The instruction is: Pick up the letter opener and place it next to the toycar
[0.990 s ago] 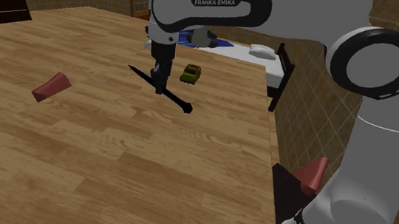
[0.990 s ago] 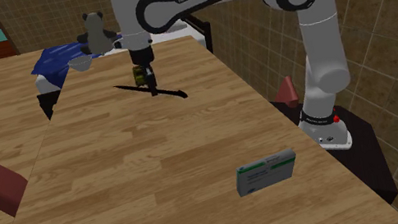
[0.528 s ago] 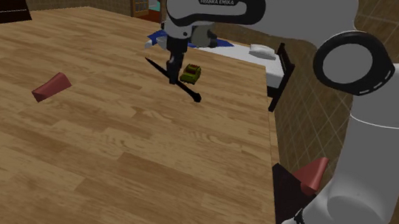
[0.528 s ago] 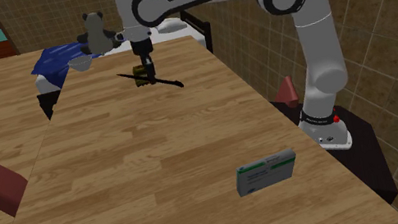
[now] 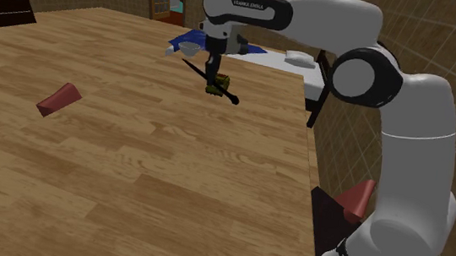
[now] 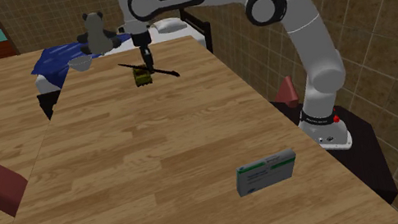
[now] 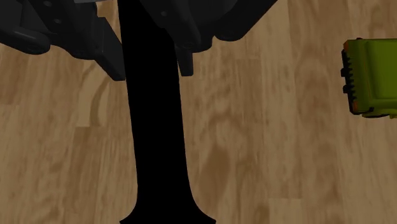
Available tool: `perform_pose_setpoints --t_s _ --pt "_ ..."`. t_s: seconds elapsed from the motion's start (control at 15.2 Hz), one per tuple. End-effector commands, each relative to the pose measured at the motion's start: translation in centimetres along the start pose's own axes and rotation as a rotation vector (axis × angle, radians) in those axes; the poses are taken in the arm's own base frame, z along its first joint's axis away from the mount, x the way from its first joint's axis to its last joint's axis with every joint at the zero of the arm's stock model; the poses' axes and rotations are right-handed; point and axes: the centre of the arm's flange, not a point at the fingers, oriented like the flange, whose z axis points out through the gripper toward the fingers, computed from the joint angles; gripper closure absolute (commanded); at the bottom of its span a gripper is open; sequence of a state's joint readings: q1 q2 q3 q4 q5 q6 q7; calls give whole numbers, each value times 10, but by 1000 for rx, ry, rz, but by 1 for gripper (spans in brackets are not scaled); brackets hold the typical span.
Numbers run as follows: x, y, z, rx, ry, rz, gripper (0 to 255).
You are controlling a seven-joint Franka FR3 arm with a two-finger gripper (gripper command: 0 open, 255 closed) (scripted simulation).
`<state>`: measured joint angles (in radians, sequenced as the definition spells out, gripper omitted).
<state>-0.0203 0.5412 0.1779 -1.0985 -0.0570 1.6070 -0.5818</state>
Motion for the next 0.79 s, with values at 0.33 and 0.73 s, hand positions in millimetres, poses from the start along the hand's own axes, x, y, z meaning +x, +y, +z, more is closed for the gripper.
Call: perform_pose_setpoints --t_s 0.33,0.73 --pt "-13 75 7 0 0 -1 255" --pt "-13 76 39 0 0 -1 255"
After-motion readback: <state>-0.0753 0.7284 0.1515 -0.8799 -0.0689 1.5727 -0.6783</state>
